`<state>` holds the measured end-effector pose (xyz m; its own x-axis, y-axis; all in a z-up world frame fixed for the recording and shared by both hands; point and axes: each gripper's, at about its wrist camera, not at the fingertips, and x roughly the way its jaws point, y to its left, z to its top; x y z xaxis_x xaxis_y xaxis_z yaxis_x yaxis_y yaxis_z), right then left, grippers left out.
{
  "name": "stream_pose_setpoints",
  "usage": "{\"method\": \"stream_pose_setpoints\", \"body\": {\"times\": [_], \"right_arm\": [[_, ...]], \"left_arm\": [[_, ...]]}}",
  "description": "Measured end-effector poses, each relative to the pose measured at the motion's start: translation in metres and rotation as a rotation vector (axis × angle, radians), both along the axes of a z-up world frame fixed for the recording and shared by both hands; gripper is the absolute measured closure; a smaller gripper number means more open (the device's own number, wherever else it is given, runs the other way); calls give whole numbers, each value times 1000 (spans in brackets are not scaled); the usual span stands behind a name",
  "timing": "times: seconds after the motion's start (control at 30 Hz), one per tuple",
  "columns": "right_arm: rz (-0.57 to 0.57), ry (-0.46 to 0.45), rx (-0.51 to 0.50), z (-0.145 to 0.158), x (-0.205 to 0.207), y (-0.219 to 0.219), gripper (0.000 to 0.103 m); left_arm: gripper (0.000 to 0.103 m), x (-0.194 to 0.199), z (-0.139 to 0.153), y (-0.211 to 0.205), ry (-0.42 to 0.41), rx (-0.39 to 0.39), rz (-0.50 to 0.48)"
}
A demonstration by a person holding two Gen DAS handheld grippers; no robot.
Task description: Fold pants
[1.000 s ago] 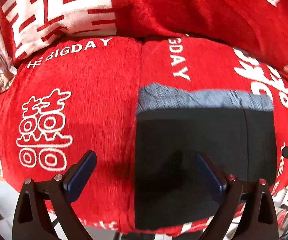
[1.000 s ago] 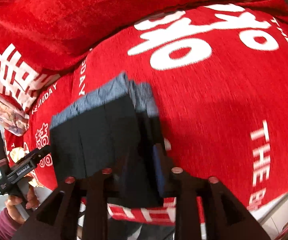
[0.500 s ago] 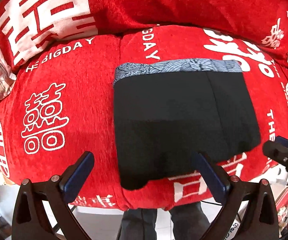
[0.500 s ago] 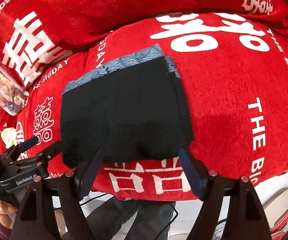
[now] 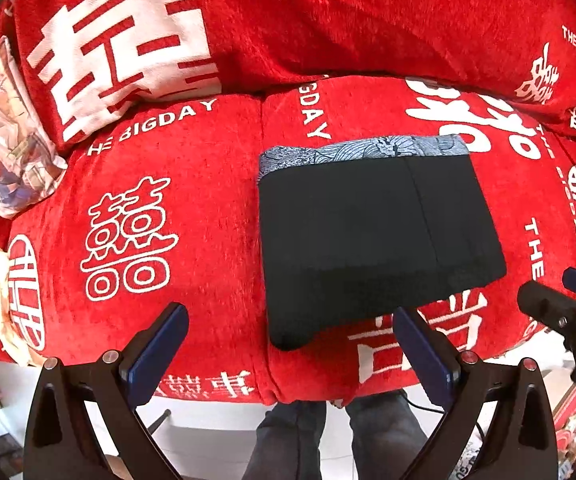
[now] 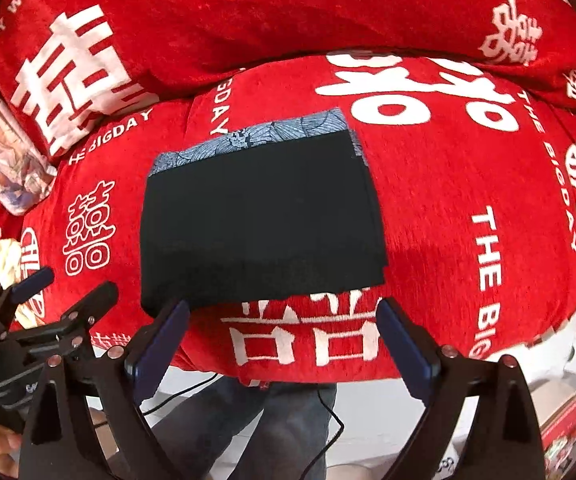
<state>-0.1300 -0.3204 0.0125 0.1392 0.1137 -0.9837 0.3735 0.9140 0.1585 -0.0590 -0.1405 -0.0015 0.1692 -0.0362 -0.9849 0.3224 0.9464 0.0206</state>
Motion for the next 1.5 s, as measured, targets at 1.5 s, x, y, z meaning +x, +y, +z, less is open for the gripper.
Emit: {"method": "stream_pose_setpoints", "body": {"times": [1.5], "right_arm": [[96, -24, -255, 68, 13, 6, 7]], "left_arm": [[1, -7, 47, -23, -54, 67, 4]]}}
